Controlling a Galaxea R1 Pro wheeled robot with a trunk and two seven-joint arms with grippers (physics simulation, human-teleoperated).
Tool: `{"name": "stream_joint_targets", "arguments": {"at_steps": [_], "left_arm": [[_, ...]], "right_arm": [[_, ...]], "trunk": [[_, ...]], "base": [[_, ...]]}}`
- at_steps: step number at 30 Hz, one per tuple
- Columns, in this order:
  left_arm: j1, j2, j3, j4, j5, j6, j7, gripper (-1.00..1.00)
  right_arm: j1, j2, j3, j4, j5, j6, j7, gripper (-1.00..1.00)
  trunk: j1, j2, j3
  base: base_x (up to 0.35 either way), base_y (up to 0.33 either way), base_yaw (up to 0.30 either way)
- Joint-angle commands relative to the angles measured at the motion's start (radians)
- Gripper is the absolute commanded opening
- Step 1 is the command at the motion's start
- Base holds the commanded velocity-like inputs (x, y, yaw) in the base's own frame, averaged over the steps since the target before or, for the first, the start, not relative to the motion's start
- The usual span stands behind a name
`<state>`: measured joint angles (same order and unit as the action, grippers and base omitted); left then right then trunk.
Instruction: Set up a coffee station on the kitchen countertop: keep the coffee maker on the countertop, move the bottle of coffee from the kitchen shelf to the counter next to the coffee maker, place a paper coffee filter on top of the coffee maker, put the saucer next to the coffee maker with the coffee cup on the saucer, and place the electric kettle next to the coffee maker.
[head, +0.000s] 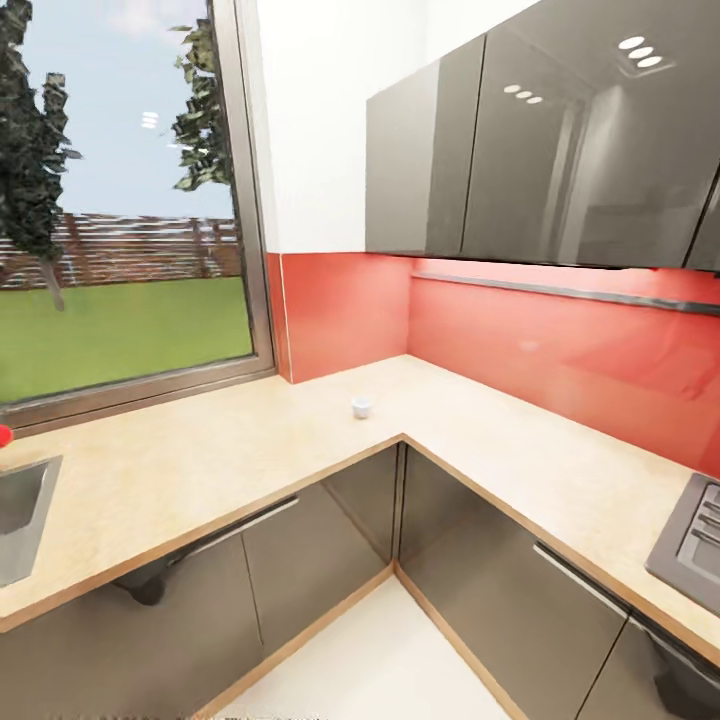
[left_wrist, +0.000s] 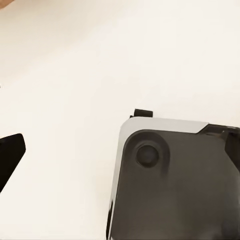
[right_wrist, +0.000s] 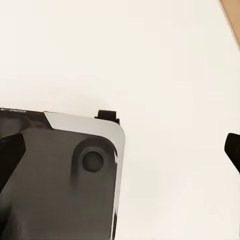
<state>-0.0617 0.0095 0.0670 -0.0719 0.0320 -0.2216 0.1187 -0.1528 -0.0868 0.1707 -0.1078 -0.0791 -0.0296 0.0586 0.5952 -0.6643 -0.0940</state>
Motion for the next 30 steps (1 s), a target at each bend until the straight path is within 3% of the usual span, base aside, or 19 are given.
{"name": "stream_joint_targets", "arguments": {"at_steps": [1,8,20,30], "left_arm": [[-0.001,0.0,0.006,0.001,0.003,-0.004,-0.001,1.0],[-0.001,0.0,0.011,0.001,0.009,-0.004,-0.001,1.0],[-0.001,0.0,0.011,0.001,0.008,-0.004,-0.001,1.0],[-0.001,0.0,0.011,0.001,0.008,-0.004,-0.001,1.0]], "right_arm": [[-0.001,-0.001,0.007,0.0,-0.008,-0.003,0.003,1.0],[-0.001,-0.001,0.007,0.0,-0.008,-0.003,0.003,1.0],[-0.001,-0.001,0.008,0.0,-0.008,-0.003,0.003,1.0],[-0.001,-0.001,0.009,0.0,-0.008,-0.004,0.003,1.0]], "trunk": [[0.0,-0.001,-0.002],[0.0,-0.001,-0.005],[0.0,-0.001,-0.01],[0.0,-0.001,-0.014]], "base": [[0.0,-0.091,0.276],[0.0,-0.226,0.276],[0.0,-0.038,0.276],[0.0,-0.18,0.276]]}}
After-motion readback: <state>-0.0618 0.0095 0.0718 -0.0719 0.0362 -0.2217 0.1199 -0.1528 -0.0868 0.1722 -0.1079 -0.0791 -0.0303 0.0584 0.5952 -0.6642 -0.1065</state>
